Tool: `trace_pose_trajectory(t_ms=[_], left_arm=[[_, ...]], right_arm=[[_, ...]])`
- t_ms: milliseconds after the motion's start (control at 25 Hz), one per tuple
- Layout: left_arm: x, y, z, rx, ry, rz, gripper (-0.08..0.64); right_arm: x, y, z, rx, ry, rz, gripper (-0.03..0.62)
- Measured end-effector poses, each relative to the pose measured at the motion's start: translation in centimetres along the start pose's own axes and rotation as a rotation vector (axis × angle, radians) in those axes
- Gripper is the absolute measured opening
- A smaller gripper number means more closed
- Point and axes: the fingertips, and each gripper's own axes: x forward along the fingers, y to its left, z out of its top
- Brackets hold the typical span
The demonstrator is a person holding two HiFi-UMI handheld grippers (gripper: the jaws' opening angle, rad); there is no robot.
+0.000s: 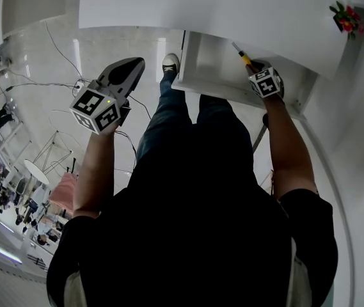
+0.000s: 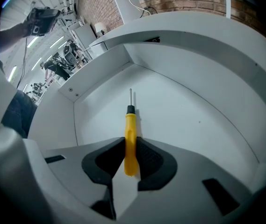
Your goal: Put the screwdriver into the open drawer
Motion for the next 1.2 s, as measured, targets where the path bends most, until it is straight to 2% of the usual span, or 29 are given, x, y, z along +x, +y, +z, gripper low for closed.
trace_pose_trajectory(t_ms=[840, 1000, 1200], left_arm=[[-0.4, 0.5, -0.5, -0.001, -0.01, 0.003, 0.017], [-0.8, 0.4, -0.2, 0.015, -0.024, 0.007, 0.017], [-0.7, -0.2, -0.1, 0.017, -0.026, 0.004, 0.017]], right_arm=[[0.1, 0.1, 0.0, -0.003, 0.004, -0.007, 0.089], [0.0, 0.0, 0.4, 0.005, -0.002, -0.011, 0.125], [-0.1, -0.4, 0.4, 0.0, -0.012, -0.022, 0.137]])
